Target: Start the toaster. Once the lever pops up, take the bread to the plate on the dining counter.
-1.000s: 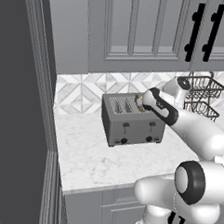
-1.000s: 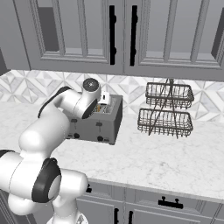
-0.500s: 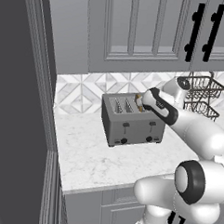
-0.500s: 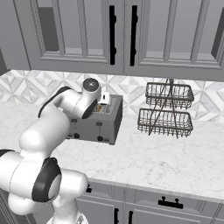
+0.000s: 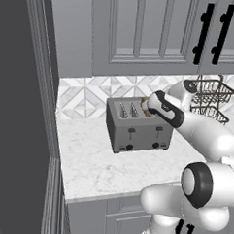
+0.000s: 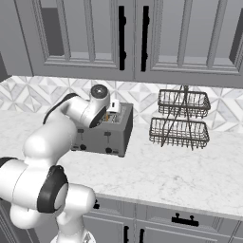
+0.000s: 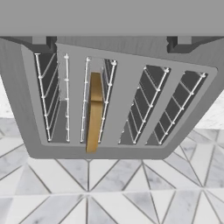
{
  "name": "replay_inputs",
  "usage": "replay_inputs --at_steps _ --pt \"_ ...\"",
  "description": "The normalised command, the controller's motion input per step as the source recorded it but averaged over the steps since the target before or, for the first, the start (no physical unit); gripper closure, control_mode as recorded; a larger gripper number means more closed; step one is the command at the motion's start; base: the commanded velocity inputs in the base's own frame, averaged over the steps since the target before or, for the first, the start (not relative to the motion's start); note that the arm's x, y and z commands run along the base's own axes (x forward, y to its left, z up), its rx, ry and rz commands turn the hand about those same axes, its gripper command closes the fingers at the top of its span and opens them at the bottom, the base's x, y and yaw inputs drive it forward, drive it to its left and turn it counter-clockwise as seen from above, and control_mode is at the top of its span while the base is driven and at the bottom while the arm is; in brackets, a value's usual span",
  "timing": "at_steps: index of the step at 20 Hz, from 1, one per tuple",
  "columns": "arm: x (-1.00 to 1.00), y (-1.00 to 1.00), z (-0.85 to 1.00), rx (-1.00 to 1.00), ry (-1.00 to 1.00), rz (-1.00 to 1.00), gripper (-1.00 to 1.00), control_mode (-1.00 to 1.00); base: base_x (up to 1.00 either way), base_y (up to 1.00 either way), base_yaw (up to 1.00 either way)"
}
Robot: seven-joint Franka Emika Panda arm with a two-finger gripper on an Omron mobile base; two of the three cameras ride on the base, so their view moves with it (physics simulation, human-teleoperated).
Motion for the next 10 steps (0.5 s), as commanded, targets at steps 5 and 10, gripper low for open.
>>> replay_inputs --at_steps 5,10 --pt "0.09 0.00 -0.12 0.00 0.00 0.00 -1.00 -1.00 0.00 0.00 0.00" --pt "0.07 0.00 -0.12 0.00 0.00 0.00 -1.00 -1.00 0.00 0.00 0.00"
